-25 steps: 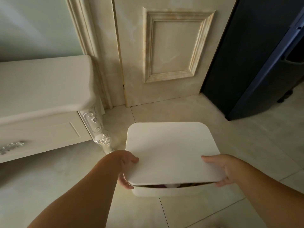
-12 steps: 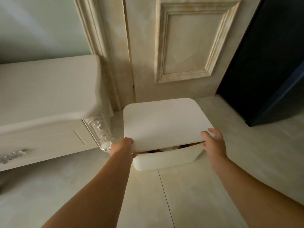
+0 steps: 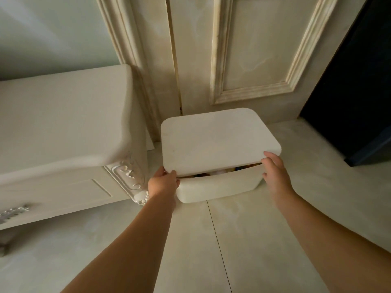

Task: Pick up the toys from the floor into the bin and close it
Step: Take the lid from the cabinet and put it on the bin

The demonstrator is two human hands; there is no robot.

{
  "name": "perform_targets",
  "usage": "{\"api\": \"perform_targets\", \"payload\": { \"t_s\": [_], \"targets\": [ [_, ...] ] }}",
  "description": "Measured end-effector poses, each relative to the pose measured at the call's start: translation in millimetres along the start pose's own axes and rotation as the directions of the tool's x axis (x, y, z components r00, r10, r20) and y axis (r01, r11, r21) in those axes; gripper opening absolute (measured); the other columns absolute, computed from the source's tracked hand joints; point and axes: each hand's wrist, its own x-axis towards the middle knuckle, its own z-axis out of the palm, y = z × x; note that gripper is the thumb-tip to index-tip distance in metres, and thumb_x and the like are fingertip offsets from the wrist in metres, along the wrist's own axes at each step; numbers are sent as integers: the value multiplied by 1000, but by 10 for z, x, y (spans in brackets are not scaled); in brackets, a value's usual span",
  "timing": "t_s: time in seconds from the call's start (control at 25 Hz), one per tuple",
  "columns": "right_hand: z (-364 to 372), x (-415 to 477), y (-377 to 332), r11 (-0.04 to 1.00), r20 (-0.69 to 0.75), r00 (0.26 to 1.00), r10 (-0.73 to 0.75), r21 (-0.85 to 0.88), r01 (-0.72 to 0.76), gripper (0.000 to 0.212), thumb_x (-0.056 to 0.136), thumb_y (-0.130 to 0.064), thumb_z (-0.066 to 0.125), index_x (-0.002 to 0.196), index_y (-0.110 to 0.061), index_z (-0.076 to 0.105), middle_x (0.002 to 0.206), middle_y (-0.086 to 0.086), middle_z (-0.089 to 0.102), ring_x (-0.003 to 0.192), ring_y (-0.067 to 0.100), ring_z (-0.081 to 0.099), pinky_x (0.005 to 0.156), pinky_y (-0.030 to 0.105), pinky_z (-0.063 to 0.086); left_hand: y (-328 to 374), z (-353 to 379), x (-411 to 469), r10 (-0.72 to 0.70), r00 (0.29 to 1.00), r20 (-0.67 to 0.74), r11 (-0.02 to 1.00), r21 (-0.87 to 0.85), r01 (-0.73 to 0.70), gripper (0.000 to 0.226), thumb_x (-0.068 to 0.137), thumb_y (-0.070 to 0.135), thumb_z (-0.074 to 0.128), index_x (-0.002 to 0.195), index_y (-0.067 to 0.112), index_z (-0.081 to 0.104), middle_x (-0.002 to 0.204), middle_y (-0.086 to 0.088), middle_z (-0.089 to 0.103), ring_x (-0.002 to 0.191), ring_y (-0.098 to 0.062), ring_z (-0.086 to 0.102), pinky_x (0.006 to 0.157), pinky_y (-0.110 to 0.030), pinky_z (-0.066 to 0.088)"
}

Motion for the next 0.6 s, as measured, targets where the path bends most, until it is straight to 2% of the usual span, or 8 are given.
{"api": "perform_targets", "payload": {
  "t_s": [0.2, 0.28, 0.36, 0.48, 0.6],
  "targets": [
    [69, 168, -10, 999, 42, 999, -21, 39, 19, 42, 79, -34, 45, 120, -38, 55, 132, -12, 49, 121, 9, 47, 110, 36, 37, 29, 126, 154, 31, 999, -18, 999, -30, -32, 28, 90, 5, 60, 71, 25, 63, 74, 5, 59, 72, -13, 60, 88, -29, 53],
    [94, 224, -36, 998, 47, 998, -28, 49, 25, 44, 76, -36, 45, 119, -39, 55, 133, -11, 48, 120, 9, 48, 111, 36, 37, 25, 167, 209, 40, 999, -25, 998, -47, -42, 16, 90, 7, 61, 94, 21, 70, 77, 7, 61, 74, -12, 62, 87, -28, 53],
    [111, 271, -55, 999, 46, 999, -26, 38, 24, 48, 73, -36, 43, 120, -39, 55, 132, -10, 49, 118, 9, 49, 111, 37, 37, 30, 198, 231, 47, 998, -32, 997, -64, -49, 26, 91, 8, 62, 113, 20, 68, 80, 9, 62, 79, -14, 64, 87, -27, 53],
    [113, 329, -55, 999, 65, 998, -27, 26, 25, 50, 75, -33, 43, 124, -37, 54, 132, -9, 48, 115, 9, 49, 109, 37, 39, 27, 219, 258, 53, 998, -31, 995, -83, -56, 27, 91, 8, 62, 115, 17, 68, 80, 8, 62, 79, -13, 63, 88, -27, 53],
    [98, 333, -55, 999, 90, 996, -21, 34, 18, 46, 81, -29, 45, 125, -40, 53, 133, -9, 48, 116, 10, 49, 108, 39, 40, 15, 197, 249, 11, 1000, 22, 988, -153, -8, 31, 90, 8, 63, 119, 19, 66, 91, 6, 65, 87, -12, 64, 93, -30, 53]
  ]
}}
